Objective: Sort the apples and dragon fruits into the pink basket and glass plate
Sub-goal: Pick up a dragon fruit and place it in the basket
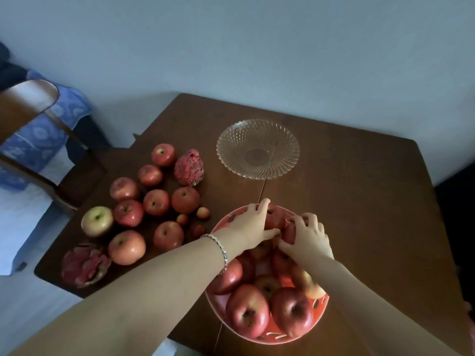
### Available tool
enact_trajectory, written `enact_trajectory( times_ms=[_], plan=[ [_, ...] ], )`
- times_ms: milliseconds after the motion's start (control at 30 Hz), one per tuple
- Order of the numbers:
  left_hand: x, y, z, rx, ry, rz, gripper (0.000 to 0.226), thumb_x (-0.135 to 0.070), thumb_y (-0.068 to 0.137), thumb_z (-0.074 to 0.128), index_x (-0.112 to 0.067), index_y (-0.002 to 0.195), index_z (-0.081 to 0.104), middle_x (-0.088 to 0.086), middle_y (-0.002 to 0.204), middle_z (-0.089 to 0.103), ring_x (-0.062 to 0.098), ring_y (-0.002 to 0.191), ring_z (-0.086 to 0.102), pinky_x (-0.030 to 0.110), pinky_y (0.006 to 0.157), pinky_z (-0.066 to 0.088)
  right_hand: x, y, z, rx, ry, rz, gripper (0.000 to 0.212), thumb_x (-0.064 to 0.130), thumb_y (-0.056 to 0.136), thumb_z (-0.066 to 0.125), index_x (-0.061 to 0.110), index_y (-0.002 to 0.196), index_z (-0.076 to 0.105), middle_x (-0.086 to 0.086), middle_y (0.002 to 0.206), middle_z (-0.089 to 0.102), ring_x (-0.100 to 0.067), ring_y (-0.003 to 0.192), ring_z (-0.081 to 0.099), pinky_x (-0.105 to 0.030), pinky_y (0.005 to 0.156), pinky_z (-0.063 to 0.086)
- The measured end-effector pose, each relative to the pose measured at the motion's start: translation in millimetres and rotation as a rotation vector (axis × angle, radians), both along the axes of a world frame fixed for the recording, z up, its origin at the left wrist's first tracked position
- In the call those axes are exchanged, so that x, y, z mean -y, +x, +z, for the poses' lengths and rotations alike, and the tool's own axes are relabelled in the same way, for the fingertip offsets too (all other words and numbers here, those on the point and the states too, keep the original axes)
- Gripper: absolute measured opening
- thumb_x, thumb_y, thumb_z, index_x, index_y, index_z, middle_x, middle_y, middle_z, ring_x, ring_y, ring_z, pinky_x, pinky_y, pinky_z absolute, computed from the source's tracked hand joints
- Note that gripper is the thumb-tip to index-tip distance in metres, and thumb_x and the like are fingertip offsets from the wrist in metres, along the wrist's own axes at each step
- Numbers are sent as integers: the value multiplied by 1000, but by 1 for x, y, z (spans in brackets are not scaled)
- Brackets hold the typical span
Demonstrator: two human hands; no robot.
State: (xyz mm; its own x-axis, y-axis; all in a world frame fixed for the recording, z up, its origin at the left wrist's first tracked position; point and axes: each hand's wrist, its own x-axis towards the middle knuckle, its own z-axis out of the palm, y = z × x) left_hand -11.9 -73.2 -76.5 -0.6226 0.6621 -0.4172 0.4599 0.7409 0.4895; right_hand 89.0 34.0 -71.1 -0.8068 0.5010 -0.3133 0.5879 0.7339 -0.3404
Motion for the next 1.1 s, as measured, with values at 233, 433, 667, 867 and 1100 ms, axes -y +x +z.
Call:
enact_trajectory(
  times_ms=[233,433,667,867,1100],
  plan=[
    [7,-6,7,-31,-4,-152,76,-47,89,56,-25,148,14,16,138,38,39,116,52,44,91,45,11,-10,14,174,59,-42,70,47,76,62,19,135,36,-5,141,30,-29,126,38,-39,102,35],
    [35,-59,29,-186,207,-75,55,-44,93,49,-19,140,36,10,130,45,32,115,52,40,91,43,35,-32,33,3,42,-127,85,45,79,64,16,145,19,-6,148,27,-26,139,23,-40,111,25],
    [71,-172,1,-126,-58,419,91,-41,78,69,-27,148,12,12,155,2,40,138,17,49,107,34,76,-67,51,-231,-128,-218,73,37,83,63,20,143,25,-1,136,45,-18,132,32,-30,109,28],
    [80,-214,-30,-61,-151,344,92,-42,80,67,-37,149,6,15,148,16,44,117,49,43,97,43,92,-70,40,-204,-155,-311,67,31,84,61,19,141,28,-4,131,51,-22,129,38,-30,108,29],
    [79,-204,-31,-20,114,509,79,-34,76,71,-38,142,28,12,134,33,44,103,58,41,93,48,88,-70,40,-182,-137,-286,50,26,83,62,20,130,46,-2,122,55,-21,124,42,-28,104,30]
  ],
)
